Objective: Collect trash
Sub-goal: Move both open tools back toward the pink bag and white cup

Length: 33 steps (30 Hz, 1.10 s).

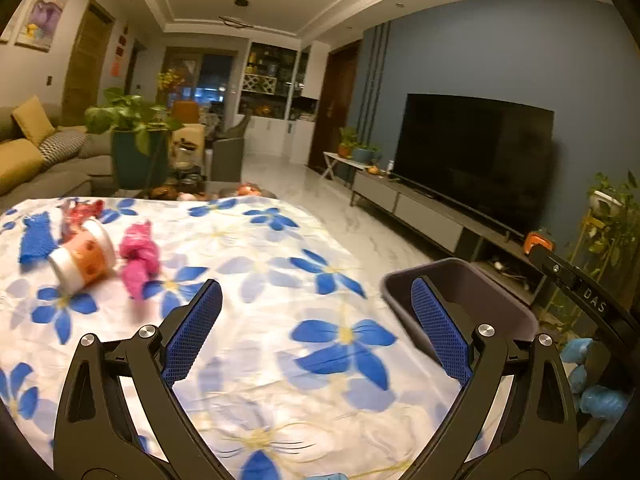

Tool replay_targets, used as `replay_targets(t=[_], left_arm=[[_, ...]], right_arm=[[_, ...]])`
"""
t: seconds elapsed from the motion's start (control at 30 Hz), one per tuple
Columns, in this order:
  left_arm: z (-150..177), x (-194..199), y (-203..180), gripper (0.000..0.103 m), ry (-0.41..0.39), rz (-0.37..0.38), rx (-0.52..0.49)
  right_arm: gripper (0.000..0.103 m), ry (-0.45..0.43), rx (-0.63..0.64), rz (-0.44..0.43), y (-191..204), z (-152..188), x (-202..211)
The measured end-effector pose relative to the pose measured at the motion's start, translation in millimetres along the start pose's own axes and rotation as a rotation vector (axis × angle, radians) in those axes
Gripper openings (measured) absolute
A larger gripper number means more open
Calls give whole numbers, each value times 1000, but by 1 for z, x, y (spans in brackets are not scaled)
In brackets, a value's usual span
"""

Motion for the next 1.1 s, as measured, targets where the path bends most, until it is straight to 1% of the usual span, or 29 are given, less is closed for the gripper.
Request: replay_targets(t=[0.27, 0.4, 0.63, 0.9, 1.1], left_arm=[[-1, 17, 39, 94, -6, -105, 0], [-3, 25, 68, 94, -15, -180, -18], [-8, 38, 124, 94, -30, -295, -9], [-11, 48, 169, 94, -35, -370, -11], [-13, 49, 200, 94, -38, -411, 16]], right_arm=[[73, 33, -5, -77, 37, 11, 0], [73, 42, 7, -129, 60, 16, -1], [73, 60, 23, -217, 108, 26, -4], [73, 103, 45, -319, 165, 43, -14], [73, 154, 66, -387, 213, 57, -30]])
Point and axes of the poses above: each gripper's, at about its wrist camera, not at the fingertips, and x roughly against the way its jaws point, y to its left, z to its underside, the point moved 1 cm from there along -x, roughly the way its jaws point, and after that the axes turned 15 degrees about -y, right-handed, at the moved point
